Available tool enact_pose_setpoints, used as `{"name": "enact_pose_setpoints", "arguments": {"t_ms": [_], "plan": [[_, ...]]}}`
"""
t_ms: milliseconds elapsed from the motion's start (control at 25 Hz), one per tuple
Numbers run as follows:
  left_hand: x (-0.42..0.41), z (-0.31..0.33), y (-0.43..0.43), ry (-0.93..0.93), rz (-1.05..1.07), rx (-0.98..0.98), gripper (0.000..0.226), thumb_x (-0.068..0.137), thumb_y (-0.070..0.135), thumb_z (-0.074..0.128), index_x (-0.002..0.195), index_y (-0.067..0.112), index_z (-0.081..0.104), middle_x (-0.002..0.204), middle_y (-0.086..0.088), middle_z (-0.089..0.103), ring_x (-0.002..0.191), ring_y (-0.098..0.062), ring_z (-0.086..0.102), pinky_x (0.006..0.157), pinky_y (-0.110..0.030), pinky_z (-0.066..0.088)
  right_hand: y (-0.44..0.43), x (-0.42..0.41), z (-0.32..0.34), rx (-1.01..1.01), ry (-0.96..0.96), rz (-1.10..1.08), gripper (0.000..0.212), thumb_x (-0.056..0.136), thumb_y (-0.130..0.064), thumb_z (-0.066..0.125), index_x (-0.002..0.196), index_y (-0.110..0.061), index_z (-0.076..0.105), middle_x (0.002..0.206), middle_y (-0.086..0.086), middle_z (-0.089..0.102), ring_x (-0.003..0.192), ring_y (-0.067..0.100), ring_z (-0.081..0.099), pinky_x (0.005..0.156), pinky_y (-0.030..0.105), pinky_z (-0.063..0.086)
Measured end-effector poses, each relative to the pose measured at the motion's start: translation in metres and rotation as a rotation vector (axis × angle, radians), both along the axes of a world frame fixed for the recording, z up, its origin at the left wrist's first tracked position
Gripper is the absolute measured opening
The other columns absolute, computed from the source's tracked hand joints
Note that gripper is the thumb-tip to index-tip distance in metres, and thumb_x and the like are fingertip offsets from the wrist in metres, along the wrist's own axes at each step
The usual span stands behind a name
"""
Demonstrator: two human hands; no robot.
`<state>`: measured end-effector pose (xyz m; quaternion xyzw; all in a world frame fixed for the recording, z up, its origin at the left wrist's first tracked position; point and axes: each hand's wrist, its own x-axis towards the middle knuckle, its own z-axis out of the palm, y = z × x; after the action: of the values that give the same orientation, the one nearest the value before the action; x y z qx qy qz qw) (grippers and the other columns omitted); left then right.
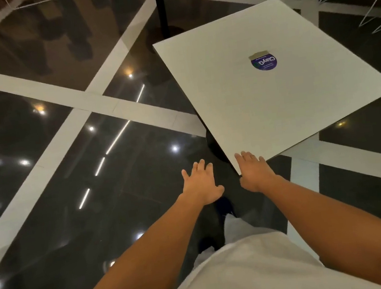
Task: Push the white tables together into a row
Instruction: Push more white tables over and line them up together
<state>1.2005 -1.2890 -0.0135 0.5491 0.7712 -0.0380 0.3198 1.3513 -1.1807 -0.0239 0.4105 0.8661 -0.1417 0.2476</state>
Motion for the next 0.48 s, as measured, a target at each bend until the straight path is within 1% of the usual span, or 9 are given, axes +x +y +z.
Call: {"name": "enact_pose_setpoints", "arguments": {"t_ms": [240, 360, 480], "plan": [[0.043, 0.004, 0.011, -0.008, -0.002, 0.048, 0.085, 0.089, 0.047, 0.057, 0.156, 0.017, 0.013, 0.165, -0.011, 0.006, 0.151, -0.031, 0.002, 0.117, -0.061, 0.003, 0.001, 0.043, 0.0, -0.023, 0.035, -0.014, 0.082, 0.093, -0.019, 0.054, 0.156, -0.012, 0.001, 0.164, 0.015, 0.006, 0.151, 0.031, 0.005, 0.121, 0.055, 0.013], [0.056, 0.005, 0.032, 0.021, -0.006, 0.079, 0.086, 0.089, 0.046, 0.056, 0.156, 0.016, 0.012, 0.165, -0.012, 0.005, 0.151, -0.032, 0.001, 0.117, -0.061, 0.003, 0.024, 0.056, -0.004, -0.008, 0.049, -0.012, 0.085, 0.092, -0.018, 0.055, 0.156, -0.012, 0.001, 0.164, 0.015, 0.006, 0.151, 0.031, 0.005, 0.121, 0.054, 0.013], [0.082, -0.006, 0.072, 0.034, 0.003, 0.084, 0.089, 0.089, 0.048, 0.054, 0.156, 0.015, 0.006, 0.165, -0.013, -0.001, 0.151, -0.032, -0.003, 0.117, -0.062, 0.001, 0.072, 0.079, -0.017, 0.011, 0.061, -0.005, 0.088, 0.09, -0.017, 0.057, 0.156, -0.012, -0.001, 0.165, 0.015, 0.004, 0.151, 0.03, 0.003, 0.121, 0.053, 0.012]]}}
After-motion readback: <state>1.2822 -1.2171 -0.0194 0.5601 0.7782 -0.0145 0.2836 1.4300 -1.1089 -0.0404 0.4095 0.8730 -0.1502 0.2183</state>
